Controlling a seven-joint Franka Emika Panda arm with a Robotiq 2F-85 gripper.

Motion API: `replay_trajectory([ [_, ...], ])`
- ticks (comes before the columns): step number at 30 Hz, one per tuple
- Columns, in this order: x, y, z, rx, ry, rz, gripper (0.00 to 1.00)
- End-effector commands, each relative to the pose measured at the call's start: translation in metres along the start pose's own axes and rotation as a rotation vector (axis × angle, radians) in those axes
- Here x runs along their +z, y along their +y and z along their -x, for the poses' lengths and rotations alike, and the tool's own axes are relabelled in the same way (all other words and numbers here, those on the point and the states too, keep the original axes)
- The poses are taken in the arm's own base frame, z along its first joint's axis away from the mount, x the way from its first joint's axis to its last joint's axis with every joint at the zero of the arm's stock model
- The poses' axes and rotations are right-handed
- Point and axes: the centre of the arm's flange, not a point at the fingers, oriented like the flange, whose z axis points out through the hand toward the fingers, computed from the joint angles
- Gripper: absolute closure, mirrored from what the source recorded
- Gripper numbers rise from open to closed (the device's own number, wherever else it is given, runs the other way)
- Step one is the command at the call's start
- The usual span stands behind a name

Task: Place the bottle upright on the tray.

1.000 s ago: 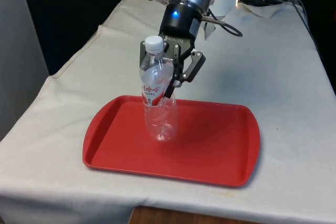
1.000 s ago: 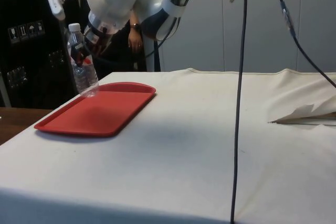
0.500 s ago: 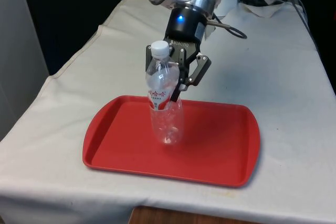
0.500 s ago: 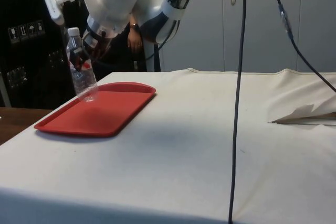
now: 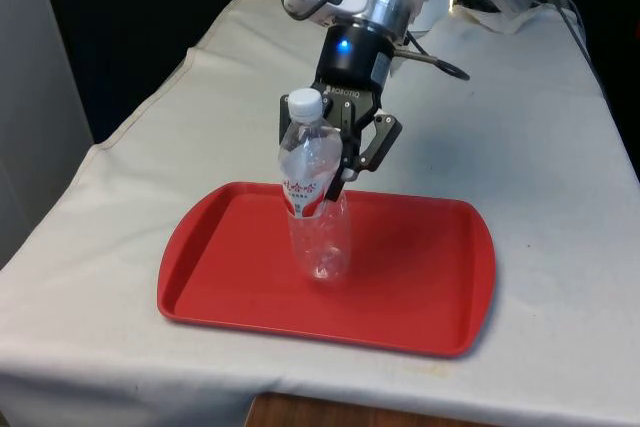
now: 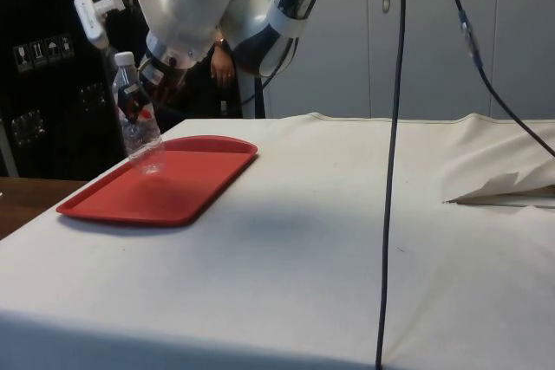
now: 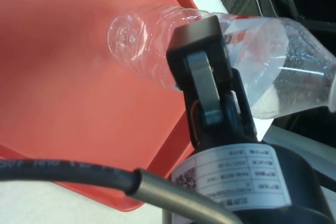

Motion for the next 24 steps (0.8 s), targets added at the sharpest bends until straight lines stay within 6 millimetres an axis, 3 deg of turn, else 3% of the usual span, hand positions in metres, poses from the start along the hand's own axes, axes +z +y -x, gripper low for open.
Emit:
replay_trajectory([
  [1,0.000,0.001,-0.013,0.012,0.036,-0.001,0.83],
  [8,0.002,0.001,-0.014,0.024,0.038,0.001,0.83],
  [9,0.003,0.001,-0.001,0.014,0.004,0.002,0.83],
  [10,0.002,0.002,-0.015,0.026,0.039,0.002,0.83],
  [17,0.004,0.002,-0.015,0.038,0.041,0.004,0.83],
  [18,0.004,0.001,-0.002,0.026,0.006,0.002,0.83],
  [19,0.005,0.002,-0.015,0.040,0.040,0.004,0.83],
  [24,0.006,0.001,-0.016,0.051,0.044,0.005,0.83],
])
